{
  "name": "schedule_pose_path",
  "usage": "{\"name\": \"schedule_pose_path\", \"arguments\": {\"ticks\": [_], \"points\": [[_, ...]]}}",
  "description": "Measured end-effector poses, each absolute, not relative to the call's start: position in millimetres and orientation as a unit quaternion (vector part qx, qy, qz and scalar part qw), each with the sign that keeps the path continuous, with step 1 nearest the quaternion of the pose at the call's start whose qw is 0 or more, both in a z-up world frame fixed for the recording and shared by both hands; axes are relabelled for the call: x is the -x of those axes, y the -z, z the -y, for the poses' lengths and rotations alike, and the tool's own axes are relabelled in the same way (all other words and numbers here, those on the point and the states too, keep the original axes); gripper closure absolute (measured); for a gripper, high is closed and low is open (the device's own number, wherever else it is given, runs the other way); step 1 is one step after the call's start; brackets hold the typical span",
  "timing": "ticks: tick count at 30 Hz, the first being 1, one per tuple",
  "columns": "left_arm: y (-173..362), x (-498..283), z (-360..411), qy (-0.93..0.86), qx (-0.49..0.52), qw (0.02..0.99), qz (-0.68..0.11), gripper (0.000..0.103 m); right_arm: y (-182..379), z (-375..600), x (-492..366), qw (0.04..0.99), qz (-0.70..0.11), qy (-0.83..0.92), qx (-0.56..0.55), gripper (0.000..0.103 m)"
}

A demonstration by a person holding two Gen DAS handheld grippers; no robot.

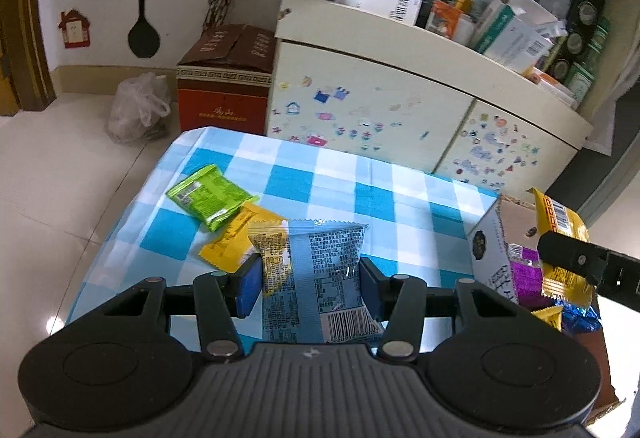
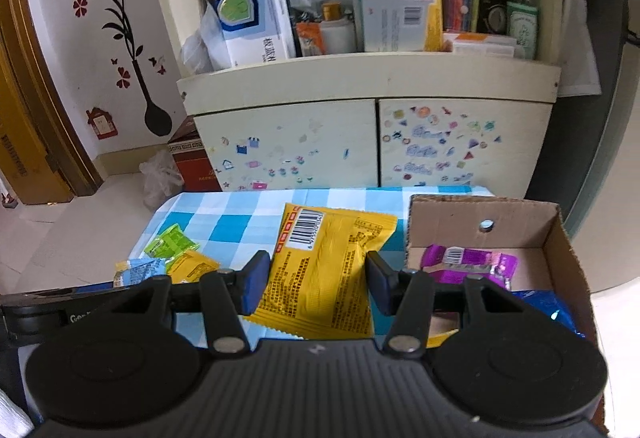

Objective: Organize snacks
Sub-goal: 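Carry the light-blue and yellow packets over the cardboard box with both grippers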

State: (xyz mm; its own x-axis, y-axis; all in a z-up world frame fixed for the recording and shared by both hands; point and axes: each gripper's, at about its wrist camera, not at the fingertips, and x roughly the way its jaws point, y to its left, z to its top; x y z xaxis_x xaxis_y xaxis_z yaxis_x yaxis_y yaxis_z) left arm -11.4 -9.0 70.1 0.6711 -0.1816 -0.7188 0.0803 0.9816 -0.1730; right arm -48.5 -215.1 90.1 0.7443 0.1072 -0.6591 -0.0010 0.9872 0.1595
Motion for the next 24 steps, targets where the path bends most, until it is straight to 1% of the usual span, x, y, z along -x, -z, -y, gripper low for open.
{"name": "schedule_pose_path", "arguments": {"ticks": [10, 24], "points": [[-71.7, 20.3, 33.6, 0.112, 0.044, 0.913, -0.390, 0.047, -99.8, 248.4, 63.7, 0.936, -0.343, 0.002, -0.084, 0.051], [-73.5, 30.6, 70.1, 0.203, 0.050, 0.899, -0.386, 0.047, -121.1, 314.5, 79.9, 0.937, -0.303, 0.053, -0.166, 0.051]]}}
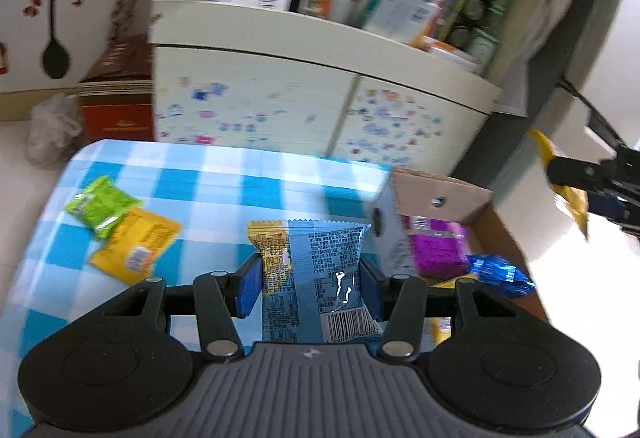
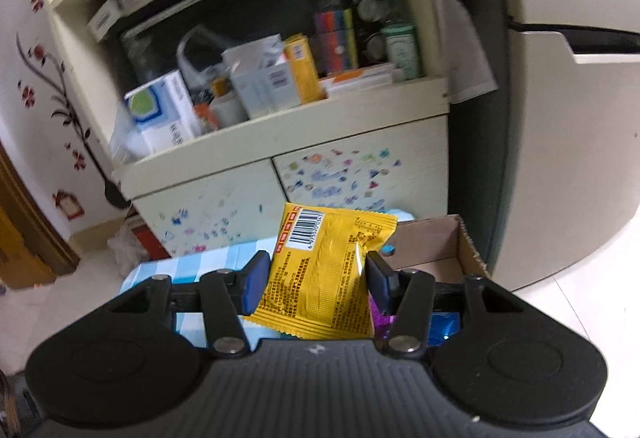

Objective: Organize snacks
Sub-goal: 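Carry the light-blue and yellow packets over the cardboard box with both grippers, then open both grippers to drop the light-blue and yellow packets into the box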

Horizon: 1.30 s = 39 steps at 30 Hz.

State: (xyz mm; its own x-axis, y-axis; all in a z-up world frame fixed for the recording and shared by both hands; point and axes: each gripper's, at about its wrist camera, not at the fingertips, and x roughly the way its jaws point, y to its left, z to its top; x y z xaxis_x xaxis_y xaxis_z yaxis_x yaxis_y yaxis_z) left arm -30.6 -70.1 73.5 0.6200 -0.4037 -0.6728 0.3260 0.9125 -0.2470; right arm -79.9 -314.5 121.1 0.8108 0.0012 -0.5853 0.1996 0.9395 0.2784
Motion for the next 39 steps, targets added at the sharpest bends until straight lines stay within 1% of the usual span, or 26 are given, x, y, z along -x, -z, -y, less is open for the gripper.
{"name": "schedule_pose_path", "arguments": {"ticks": [9, 15, 26, 27, 29, 30, 31, 32, 33, 34, 39], "points": [[-77.6, 46.8, 116.8, 0.289, 0.050, 0.879, -0.376, 0.047, -119.1, 338.7, 85.5, 0.928, -0.303, 0.074, -0.206, 0.051], [-71.0, 51.0, 150.3, 0.312, 0.053, 0.867, -0.385, 0.047, -117.5, 353.7, 87.0, 0.919, -0.302, 0.095, -0.233, 0.051], [-66.8, 52.2, 201.6, 0.335, 0.033, 0.857, -0.391, 0.046, -111.1, 364.4, 82.9, 0.911, -0.311, 0.108, -0.250, 0.050], [-66.6, 52.5, 204.9, 0.336, 0.028, 0.857, -0.391, 0.044, -110.5, 365.2, 82.4, 0.910, -0.311, 0.109, -0.252, 0.050], [-66.8, 53.4, 209.0, 0.337, 0.024, 0.857, -0.388, 0.034, -109.0, 366.6, 81.7, 0.908, -0.313, 0.114, -0.255, 0.049], [-67.8, 54.2, 210.0, 0.339, 0.022, 0.859, -0.385, 0.031, -108.3, 367.4, 81.4, 0.906, -0.314, 0.117, -0.257, 0.047], [-68.9, 55.1, 210.4, 0.339, 0.020, 0.860, -0.382, 0.024, -107.8, 368.0, 81.4, 0.905, -0.315, 0.121, -0.258, 0.047], [-70.4, 55.7, 210.1, 0.336, 0.020, 0.862, -0.380, 0.014, -107.2, 368.6, 81.1, 0.904, -0.316, 0.125, -0.259, 0.043], [-71.7, 55.6, 209.1, 0.332, 0.021, 0.864, -0.378, 0.011, -106.8, 369.2, 81.1, 0.903, -0.316, 0.127, -0.263, 0.034], [-73.3, 55.6, 207.2, 0.331, 0.025, 0.865, -0.376, 0.010, -106.7, 369.9, 81.4, 0.902, -0.314, 0.128, -0.267, 0.031], [-77.6, 53.2, 201.9, 0.319, 0.013, 0.867, -0.383, 0.010, -108.2, 369.1, 81.6, 0.903, -0.308, 0.124, -0.274, 0.030]]}}
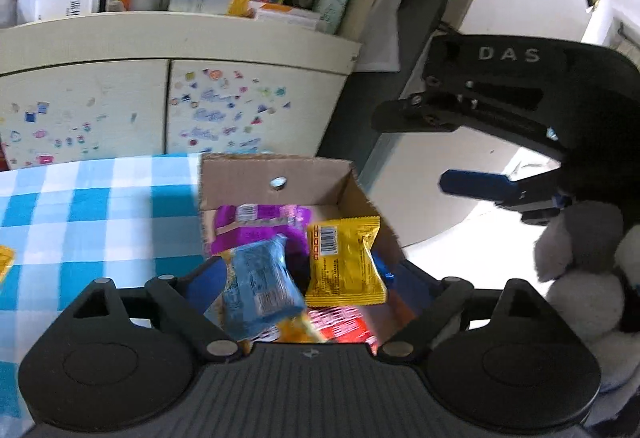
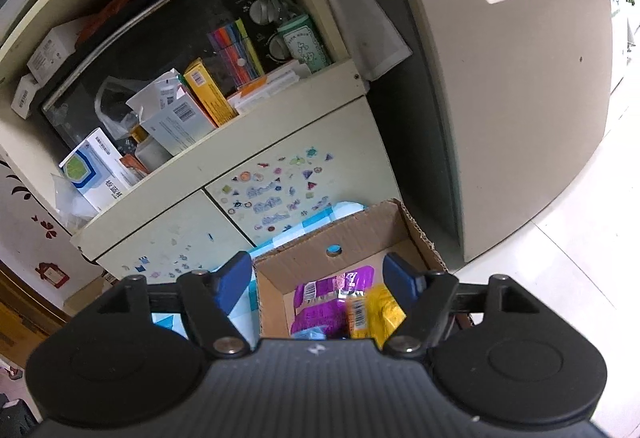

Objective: Organize snacks
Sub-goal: 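Open both grippers to drop the light-blue and yellow packets into the box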

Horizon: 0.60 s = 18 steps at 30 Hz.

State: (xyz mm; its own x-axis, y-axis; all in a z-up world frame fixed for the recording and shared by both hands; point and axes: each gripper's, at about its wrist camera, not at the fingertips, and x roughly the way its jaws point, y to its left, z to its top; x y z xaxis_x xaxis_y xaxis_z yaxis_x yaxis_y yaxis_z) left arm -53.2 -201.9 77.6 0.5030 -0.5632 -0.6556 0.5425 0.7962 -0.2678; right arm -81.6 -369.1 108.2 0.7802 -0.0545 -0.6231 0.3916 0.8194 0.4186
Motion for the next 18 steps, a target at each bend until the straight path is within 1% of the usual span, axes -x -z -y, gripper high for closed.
{"name": "schedule_pose_path", "arguments": {"ticks": [9, 13, 15, 18], "points": [[-73.6, 51.5, 176.6, 0.304, 0.021, 0.867, -0.395, 0.009, -109.4, 358.6, 75.7, 0.908, -0.310, 0.105, -0.259, 0.030], [-71.2, 46.6, 164.6, 0.288, 0.004, 0.866, -0.408, 0.009, -108.5, 354.1, 73.2, 0.909, -0.315, 0.098, -0.254, 0.030], [-71.0, 44.1, 157.8, 0.276, -0.014, 0.868, -0.413, 0.006, -108.3, 350.8, 71.7, 0.910, -0.316, 0.095, -0.250, 0.029], [-69.7, 41.2, 143.9, 0.259, -0.036, 0.872, -0.413, 0.006, -107.2, 344.9, 68.5, 0.911, -0.321, 0.088, -0.243, 0.030]]}}
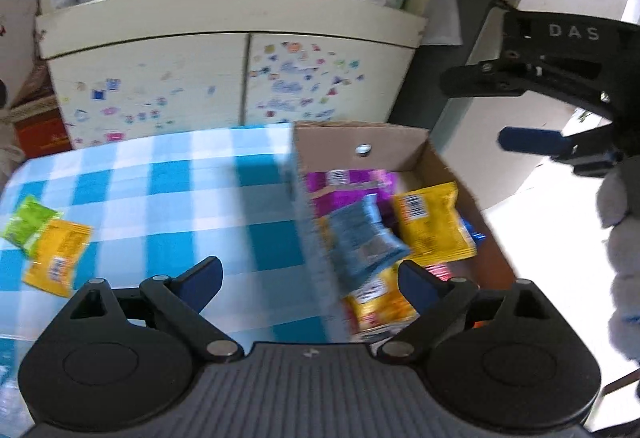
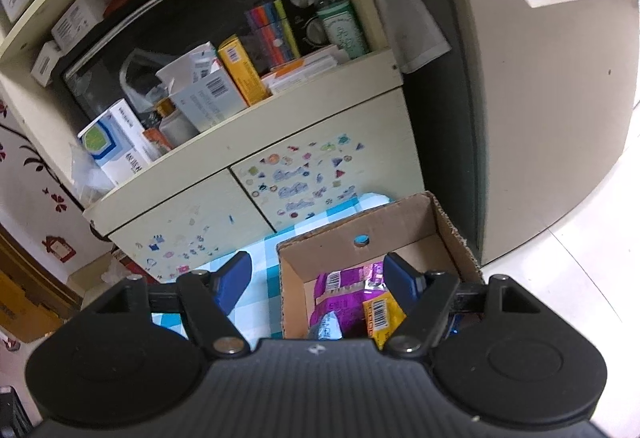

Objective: Organize snacks
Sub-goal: 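Open both grippers to drop the light-blue and yellow packets into the box, then move both grippers back over the green and yellow packets on the tablecloth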

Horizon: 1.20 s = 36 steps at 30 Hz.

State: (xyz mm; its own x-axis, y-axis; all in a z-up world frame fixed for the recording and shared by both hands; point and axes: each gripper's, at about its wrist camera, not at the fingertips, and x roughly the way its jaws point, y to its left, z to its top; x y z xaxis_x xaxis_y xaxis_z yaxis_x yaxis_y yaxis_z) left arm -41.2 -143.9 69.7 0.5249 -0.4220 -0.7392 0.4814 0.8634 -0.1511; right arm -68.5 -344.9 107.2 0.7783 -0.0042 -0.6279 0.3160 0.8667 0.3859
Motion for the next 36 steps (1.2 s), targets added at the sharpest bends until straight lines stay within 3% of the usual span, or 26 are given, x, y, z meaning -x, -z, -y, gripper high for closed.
{"name": "schedule_pose_path", "arguments": {"ticks": [12, 26, 36], "points": [[-66.5, 12.4, 81.7, 0.176, -0.119, 0.884, -0.416, 0.004, -102.2, 310.4, 51.4, 0.917, -0.341, 0.058, -0.199, 0.029], [-71.2, -61.7, -39.3, 0.044, 0.006, 0.893, -0.448, 0.003, -94.0, 258.2, 35.6, 0.923, -0.354, -0.004, -0.151, 0.030], [-49.2, -92.7, -74.0, 0.023, 0.095, 0.879, -0.467, 0.003, -76.3, 204.0, 25.7, 0.919, -0.374, -0.071, -0.100, 0.030]]}}
